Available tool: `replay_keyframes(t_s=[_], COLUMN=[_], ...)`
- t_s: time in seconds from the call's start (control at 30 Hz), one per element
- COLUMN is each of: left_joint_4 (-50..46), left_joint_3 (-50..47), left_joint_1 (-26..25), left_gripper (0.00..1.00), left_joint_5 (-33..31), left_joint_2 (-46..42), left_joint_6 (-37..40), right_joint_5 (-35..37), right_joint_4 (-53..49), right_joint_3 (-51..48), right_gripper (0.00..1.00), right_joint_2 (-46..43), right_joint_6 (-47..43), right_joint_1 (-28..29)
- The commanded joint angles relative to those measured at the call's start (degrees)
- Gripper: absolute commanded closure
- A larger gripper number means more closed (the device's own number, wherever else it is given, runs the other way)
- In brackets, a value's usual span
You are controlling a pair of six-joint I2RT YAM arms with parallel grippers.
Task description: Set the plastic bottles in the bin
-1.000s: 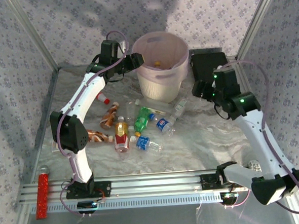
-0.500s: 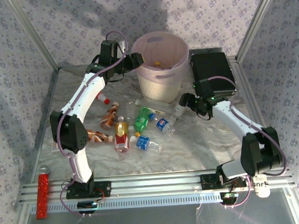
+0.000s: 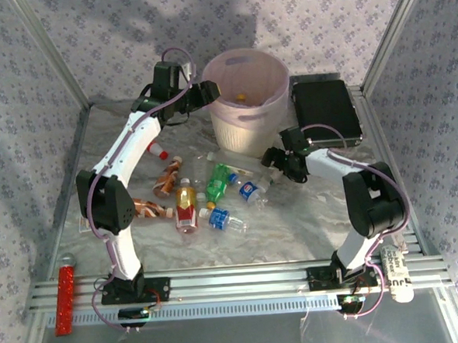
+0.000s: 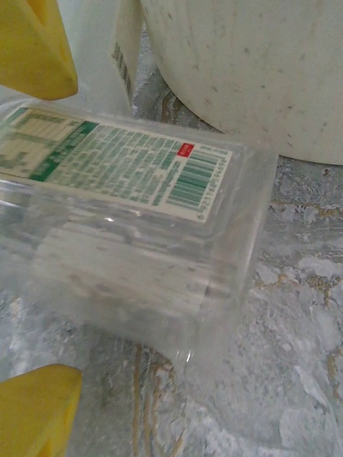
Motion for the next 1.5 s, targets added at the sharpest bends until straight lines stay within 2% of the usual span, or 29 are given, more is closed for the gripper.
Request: replay_keyframes(t_s=[0.0,0.27,0.37,0.57,0.8,1.0,1.17,1.3,1.47], left_joint_4=[-3.8,-4.6,-4.5,-4.8,-4.9,-5.1,-4.8,-4.6,-3.7], left_joint_3=[-1.3,-0.7,-0.7,-0.3,-0.4,-0.1,-0.4,-0.3,-0.7], left_joint_1=[0.7,1.1,1.2,1.2,1.2,1.2,1.2,1.2,0.9], left_gripper=[0.39,0.39,0.39,0.39,0.39,0.39,0.39,0.39,0.39], left_joint_5=[-0.8,-0.7,-0.7,-0.6,-0.8,-0.8,-0.8,-0.7,-1.7], left_joint_2=[1.7,2.2,2.2,2.3,2.0,2.2,2.2,2.3,1.9], left_joint_6=[1.2,1.7,1.6,1.4,1.5,1.2,1.3,1.1,0.2], right_joint_5=[-0.2,0.2,0.1,0.3,0.6,1.7,2.4,1.2,-1.1], right_joint_4=[2.7,5.4,5.9,4.9,1.2,-6.4,-14.4,-22.8,-29.5], right_joint_3=[1.5,1.5,1.2,-0.1,-0.3,-0.3,1.5,7.6,19.5], right_gripper=[0.06,0.18,0.27,0.36,0.42,0.43,0.45,0.49,0.53], right_joint_2=[2.7,6.6,6.4,2.8,-3.9,-14.4,-25.3,-30.5,-30.8], right_joint_6=[0.8,0.8,0.5,-0.3,-1.9,-4.8,-7.9,-12.5,-17.9], right_joint_1=[0.0,-0.1,-0.3,-1.4,-3.4,-4.7,-7.9,-10.8,-11.8])
